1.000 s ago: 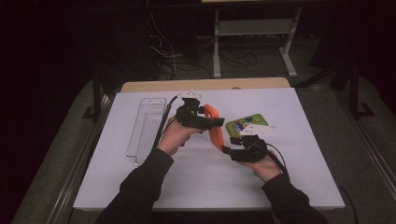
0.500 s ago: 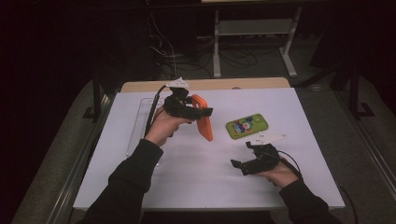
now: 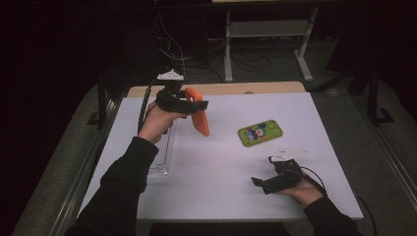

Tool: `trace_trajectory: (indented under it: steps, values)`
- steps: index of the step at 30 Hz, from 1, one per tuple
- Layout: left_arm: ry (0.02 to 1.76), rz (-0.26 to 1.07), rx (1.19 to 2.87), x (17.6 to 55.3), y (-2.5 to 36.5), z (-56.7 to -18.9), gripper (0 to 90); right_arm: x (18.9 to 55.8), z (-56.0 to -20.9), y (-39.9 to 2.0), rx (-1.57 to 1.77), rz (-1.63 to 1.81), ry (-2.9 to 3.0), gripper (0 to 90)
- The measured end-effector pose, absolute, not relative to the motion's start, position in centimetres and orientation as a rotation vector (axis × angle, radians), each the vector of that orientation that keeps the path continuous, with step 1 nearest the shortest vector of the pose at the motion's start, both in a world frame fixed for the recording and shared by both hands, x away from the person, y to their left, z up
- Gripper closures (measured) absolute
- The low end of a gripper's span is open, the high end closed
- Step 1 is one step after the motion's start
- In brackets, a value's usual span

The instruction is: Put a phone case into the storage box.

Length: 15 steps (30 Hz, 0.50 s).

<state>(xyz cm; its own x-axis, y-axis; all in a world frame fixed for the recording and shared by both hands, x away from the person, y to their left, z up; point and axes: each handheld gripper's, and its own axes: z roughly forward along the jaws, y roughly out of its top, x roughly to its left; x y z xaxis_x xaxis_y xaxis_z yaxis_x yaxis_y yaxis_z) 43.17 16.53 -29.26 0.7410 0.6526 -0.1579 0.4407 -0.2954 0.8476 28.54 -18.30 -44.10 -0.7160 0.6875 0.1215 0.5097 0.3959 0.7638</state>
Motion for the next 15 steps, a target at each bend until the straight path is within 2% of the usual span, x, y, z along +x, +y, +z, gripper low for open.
trace_trajectory:
  steps: [15]
  values:
    - [0.966, 0.437, 1.900, 45.7, 20.5, -27.5, 15.1, 28.1, -44.0, -18.4, 1.048, 1.184, 2.432, 0.0]
